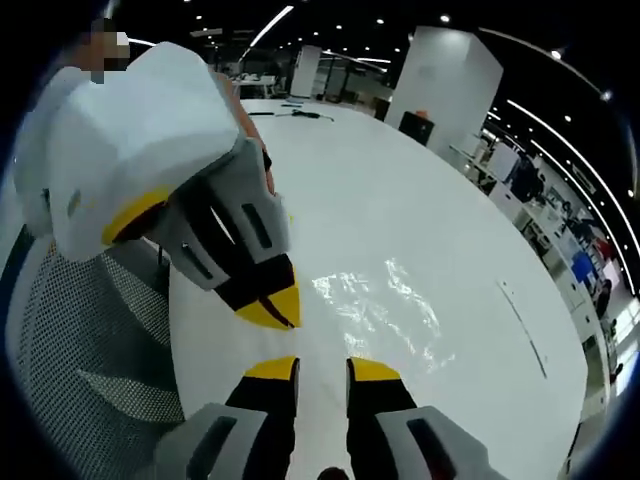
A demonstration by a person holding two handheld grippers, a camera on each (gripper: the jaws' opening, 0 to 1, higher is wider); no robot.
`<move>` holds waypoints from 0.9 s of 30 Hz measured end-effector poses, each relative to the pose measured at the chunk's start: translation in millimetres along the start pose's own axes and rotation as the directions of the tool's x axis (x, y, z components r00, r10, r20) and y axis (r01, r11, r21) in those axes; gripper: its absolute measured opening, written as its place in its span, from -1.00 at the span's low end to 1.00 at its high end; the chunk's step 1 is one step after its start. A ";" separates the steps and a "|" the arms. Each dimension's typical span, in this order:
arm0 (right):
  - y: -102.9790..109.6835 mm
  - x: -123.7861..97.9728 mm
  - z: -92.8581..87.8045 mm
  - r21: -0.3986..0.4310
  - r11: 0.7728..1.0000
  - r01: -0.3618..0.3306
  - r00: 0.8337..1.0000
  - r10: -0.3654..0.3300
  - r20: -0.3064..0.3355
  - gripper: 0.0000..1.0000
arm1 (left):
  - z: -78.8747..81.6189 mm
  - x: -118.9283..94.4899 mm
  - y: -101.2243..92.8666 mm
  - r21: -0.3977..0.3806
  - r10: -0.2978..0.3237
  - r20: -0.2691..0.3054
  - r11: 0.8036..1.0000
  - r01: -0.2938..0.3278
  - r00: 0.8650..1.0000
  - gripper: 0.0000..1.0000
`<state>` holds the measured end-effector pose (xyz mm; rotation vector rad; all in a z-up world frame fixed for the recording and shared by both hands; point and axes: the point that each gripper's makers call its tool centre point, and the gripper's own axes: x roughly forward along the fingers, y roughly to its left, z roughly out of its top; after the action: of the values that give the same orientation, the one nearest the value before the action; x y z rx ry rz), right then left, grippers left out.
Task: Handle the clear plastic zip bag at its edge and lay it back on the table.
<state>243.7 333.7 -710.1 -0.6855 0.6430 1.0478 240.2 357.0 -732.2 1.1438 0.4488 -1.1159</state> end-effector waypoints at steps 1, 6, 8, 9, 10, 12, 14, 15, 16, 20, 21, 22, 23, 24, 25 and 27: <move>-0.1 -0.2 -0.5 0.003 1.000 0.002 1.000 -0.002 0.001 -0.68 | -1.3 2.1 0.5 0.003 0.002 -0.002 1.000 -0.002 1.000 -1.00; 0.5 -9.1 -4.2 0.036 0.999 0.033 0.999 -0.033 0.012 -0.68 | -6.9 13.0 3.0 -0.010 0.003 -0.010 1.000 -0.003 1.000 -1.00; 3.6 -11.1 -9.6 0.051 0.998 0.032 0.999 -0.032 0.002 -0.67 | -8.4 16.5 4.7 -0.016 0.002 -0.017 1.000 -0.002 1.000 -1.00; 4.3 -10.5 -11.8 0.053 0.998 0.034 0.999 -0.034 -0.001 -0.66 | -8.5 17.4 5.6 -0.019 0.002 -0.017 1.000 -0.003 1.000 -1.00; 4.5 -8.6 -13.7 0.056 0.998 0.034 0.999 -0.034 -0.001 -0.66 | -8.7 18.1 6.4 -0.022 0.004 -0.018 1.000 -0.004 1.000 -1.00; 8.6 -12.6 -14.1 0.072 0.997 0.033 0.999 -0.033 -0.002 -0.66 | -9.7 20.4 8.1 -0.034 0.007 -0.020 0.999 -0.007 1.000 -1.00; 10.2 -10.8 -16.6 0.078 0.996 0.033 0.999 -0.033 -0.004 -0.66 | -12.0 23.4 8.3 -0.039 0.008 -0.024 0.999 -0.009 1.000 -1.00; 10.9 -10.4 -17.3 0.080 0.996 0.033 0.999 -0.033 -0.004 -0.66 | -13.6 24.8 7.7 -0.040 0.005 -0.027 0.999 -0.006 1.000 -1.00; 11.3 -10.2 -18.4 0.084 0.996 0.035 0.999 -0.034 -0.005 -0.66 | -15.1 25.8 7.1 -0.041 0.002 -0.030 0.999 -0.003 1.000 -1.00; 14.3 -10.0 -18.9 0.095 0.995 0.032 0.999 -0.032 -0.004 -0.66 | -17.5 26.2 5.6 -0.050 -0.003 -0.035 0.999 0.001 0.999 -1.00; 14.5 -9.0 -19.4 0.095 0.995 0.031 1.000 -0.030 -0.005 -0.66 | -17.7 26.3 5.3 -0.053 -0.003 -0.035 0.999 0.001 0.999 -1.00; 14.6 -8.4 -19.7 0.096 0.995 0.030 1.000 -0.030 -0.005 -0.66 | -17.9 26.5 4.4 -0.057 -0.005 -0.035 0.998 0.003 0.999 -1.00; 14.2 -6.9 -20.7 0.096 0.995 0.029 1.000 -0.029 -0.005 -0.66 | -18.1 26.7 3.8 -0.057 -0.006 -0.036 0.998 0.004 0.999 -1.00; 13.8 -6.0 -21.4 0.096 0.995 0.029 1.000 -0.029 -0.005 -0.66 | -18.1 26.8 2.9 -0.056 -0.009 -0.037 0.998 0.007 0.999 -1.00; 14.5 -8.2 -19.7 0.095 0.995 0.028 1.000 -0.028 -0.006 -0.66 | -18.1 26.7 2.4 -0.056 -0.012 -0.039 0.998 0.010 0.999 -1.00; 14.0 -8.6 -19.0 0.096 0.995 0.028 1.000 -0.028 -0.005 -0.66 | -18.0 26.9 2.8 -0.056 -0.012 -0.040 0.998 0.010 0.999 -1.00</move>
<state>224.9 319.2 -718.3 -0.6118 0.6809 0.9834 258.4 360.4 -758.9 1.1177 0.5152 -1.0853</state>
